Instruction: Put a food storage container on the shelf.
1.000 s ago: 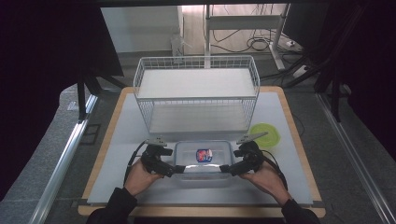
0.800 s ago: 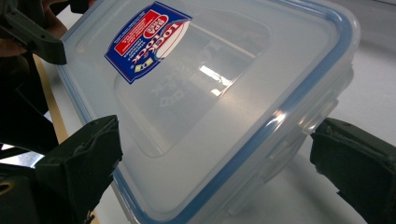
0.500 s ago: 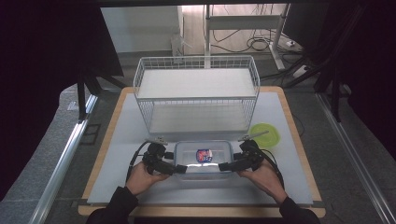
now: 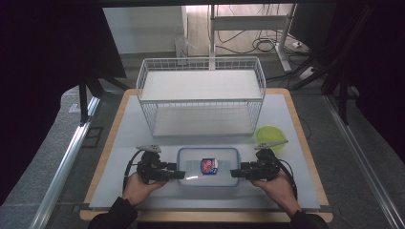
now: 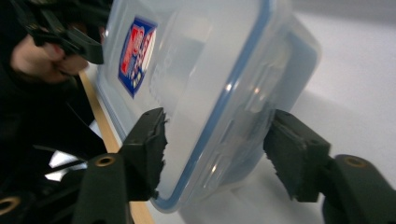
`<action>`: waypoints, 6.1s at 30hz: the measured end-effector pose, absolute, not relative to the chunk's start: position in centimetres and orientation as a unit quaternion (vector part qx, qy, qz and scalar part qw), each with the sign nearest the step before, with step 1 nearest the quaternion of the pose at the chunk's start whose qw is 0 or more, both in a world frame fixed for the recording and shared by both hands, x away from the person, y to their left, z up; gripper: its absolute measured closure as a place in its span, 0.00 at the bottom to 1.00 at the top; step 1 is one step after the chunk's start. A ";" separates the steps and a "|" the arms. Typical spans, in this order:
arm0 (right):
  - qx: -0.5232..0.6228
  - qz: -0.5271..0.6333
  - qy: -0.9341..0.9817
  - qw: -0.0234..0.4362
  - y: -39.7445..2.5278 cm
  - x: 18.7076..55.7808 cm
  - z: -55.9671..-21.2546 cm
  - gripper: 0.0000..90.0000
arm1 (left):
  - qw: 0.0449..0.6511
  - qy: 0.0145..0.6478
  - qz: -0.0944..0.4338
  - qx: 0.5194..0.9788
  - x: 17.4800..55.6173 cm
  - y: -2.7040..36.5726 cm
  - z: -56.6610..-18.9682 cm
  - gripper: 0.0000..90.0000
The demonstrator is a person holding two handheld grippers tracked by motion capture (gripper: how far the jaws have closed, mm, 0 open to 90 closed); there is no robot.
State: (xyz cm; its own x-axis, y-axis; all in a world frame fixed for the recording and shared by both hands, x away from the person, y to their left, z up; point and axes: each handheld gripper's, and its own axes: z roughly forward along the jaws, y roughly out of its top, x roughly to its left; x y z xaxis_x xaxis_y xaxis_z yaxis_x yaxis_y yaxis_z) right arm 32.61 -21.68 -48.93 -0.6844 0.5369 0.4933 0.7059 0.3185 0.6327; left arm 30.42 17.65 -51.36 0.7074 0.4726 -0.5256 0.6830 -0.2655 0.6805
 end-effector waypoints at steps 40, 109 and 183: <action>-0.377 -0.515 -0.769 0.039 -21.8 32.1 -45.9 0.58 | 0.527 0.368 -0.038 0.765 30.1 18.4 -47.9 0.61; -0.339 -0.572 -0.747 -0.009 -18.4 41.8 -30.5 0.58 | 0.559 0.363 0.021 0.746 39.5 21.6 -31.8 0.60; -0.373 -0.508 -0.764 -0.136 -16.5 47.3 -30.0 0.40 | 0.533 0.393 0.097 0.743 44.9 19.5 -32.8 0.47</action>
State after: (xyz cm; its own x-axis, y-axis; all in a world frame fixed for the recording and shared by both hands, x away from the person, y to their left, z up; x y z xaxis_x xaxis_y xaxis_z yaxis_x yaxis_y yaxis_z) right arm 47.35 -16.45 -29.97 -0.6844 0.7085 0.1720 0.4323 0.2045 0.8782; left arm 44.88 19.54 -32.76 0.6719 0.6876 -0.2753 0.4807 -0.1221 0.8683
